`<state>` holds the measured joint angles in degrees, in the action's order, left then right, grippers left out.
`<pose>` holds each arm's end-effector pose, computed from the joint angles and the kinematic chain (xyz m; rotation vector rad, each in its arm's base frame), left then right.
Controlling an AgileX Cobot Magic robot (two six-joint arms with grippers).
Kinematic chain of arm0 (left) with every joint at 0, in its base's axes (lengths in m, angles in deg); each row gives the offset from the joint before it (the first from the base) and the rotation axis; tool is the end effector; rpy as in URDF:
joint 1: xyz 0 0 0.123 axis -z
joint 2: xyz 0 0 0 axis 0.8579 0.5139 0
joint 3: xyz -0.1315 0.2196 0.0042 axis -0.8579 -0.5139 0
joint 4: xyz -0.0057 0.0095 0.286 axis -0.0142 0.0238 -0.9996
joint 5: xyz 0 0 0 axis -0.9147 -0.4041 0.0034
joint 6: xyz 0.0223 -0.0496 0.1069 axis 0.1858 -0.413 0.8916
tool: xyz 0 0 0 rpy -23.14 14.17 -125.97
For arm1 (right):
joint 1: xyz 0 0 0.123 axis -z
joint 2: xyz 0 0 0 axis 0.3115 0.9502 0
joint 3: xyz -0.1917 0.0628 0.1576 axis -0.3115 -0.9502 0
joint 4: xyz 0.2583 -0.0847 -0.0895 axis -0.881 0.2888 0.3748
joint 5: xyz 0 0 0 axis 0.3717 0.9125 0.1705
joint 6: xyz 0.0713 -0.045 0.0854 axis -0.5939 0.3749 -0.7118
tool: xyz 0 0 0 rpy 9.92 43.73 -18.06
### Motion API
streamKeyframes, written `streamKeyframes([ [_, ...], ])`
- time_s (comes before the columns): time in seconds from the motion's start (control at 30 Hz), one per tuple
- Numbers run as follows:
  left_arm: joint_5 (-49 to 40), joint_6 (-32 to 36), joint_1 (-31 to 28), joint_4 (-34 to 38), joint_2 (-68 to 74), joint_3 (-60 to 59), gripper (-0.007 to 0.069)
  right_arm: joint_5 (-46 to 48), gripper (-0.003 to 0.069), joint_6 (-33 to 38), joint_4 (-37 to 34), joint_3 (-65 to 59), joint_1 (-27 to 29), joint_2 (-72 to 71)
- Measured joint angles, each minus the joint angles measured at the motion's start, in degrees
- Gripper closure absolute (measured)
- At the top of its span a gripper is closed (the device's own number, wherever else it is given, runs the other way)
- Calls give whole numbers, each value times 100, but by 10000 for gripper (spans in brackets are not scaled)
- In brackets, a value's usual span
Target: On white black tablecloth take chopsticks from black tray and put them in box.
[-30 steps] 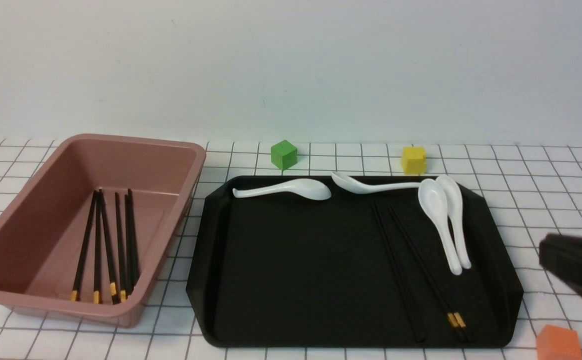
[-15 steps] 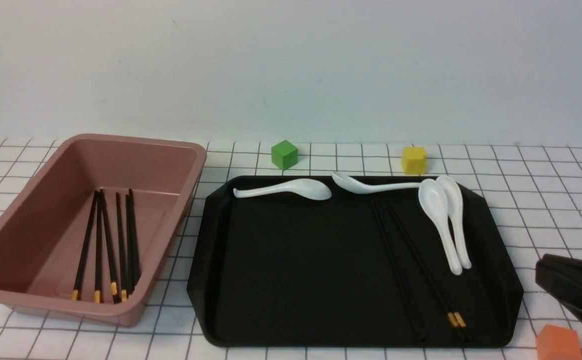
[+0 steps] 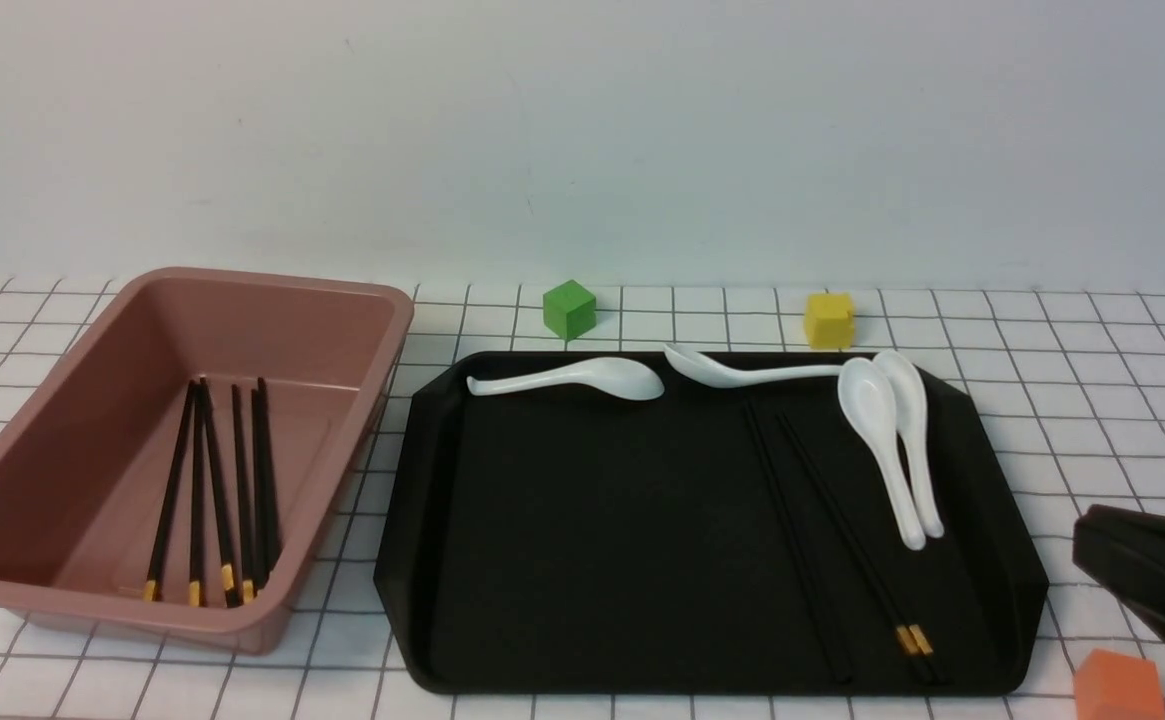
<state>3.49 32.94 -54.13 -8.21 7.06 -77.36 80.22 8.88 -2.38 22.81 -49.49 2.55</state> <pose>0.1437 -0.0115 0.1606 -0.3002 1.8717 -0.3251 0.1751 0.1129 0.2724 -0.5228 1.7429 0.4300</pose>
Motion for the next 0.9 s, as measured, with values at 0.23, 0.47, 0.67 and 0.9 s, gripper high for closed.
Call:
streamKeyframes([
  [0.23, -6, 0, 0, 0, 0, 0, 424, -401, 635, -905, 521, -819, 512, -963],
  [0.47, -6, 0, 0, 4, 0, 0, 421, -344, 627, -1462, 950, -2085, 1997, -2635],
  [0.67, -6, 0, 0, 4, 0, 0, 414, -111, 621, -1496, 968, -2647, 2763, -3232],
  [0.9, -6, 0, 0, 4, 0, 0, 406, 885, 610, -1491, 1005, -2634, 3099, -3244],
])
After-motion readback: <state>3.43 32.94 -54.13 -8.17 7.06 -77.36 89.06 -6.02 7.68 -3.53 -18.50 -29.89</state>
